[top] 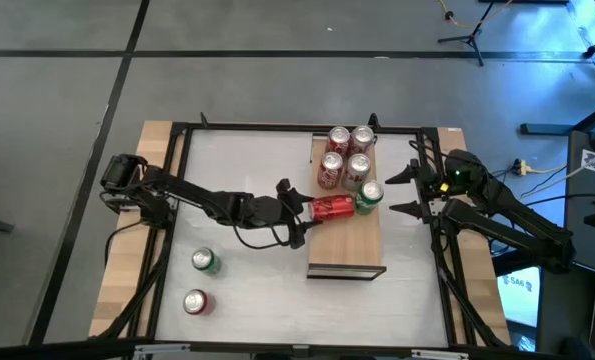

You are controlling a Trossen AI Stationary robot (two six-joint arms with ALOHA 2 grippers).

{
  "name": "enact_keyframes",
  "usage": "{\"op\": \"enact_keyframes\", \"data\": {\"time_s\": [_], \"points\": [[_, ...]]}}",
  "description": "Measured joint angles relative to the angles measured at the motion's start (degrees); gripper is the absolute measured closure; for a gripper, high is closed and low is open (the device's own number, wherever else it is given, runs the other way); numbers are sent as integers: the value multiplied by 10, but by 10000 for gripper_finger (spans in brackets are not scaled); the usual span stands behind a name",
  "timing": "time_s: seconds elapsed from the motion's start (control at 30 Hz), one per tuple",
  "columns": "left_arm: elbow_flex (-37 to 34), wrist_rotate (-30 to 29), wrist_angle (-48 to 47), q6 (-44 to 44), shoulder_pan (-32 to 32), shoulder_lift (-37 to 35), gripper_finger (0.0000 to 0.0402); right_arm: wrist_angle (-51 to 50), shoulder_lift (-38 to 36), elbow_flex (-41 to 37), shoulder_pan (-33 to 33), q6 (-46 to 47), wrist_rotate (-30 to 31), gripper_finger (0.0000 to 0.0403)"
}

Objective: Place canned beverage on shelf
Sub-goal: Put the top red black soda can on the shelf

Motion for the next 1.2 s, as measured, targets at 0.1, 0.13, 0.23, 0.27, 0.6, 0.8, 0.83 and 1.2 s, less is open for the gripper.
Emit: {"op": "enact_keyframes", "data": {"time_s": [0.1,0.13,0.23,0.27,0.6,0.8,0.83,1.2], "points": [[0,0,-2,0,0,0,127,0,0,0,0,0,0,6],[0,0,-2,0,-1,0,127,0,0,0,0,0,0,6],[0,-1,-2,0,-3,0,127,0,0,0,0,0,0,6],[0,-1,-3,0,-4,-1,127,0,0,0,0,0,0,6],[0,2,-39,-1,-5,-37,127,0,0,0,0,0,0,6],[0,8,-36,0,-3,-47,127,0,0,0,0,0,0,6],[0,11,-34,0,-2,-47,127,0,0,0,0,0,0,6],[65,18,-134,0,-2,-47,127,0,0,0,0,0,0,6]]}}
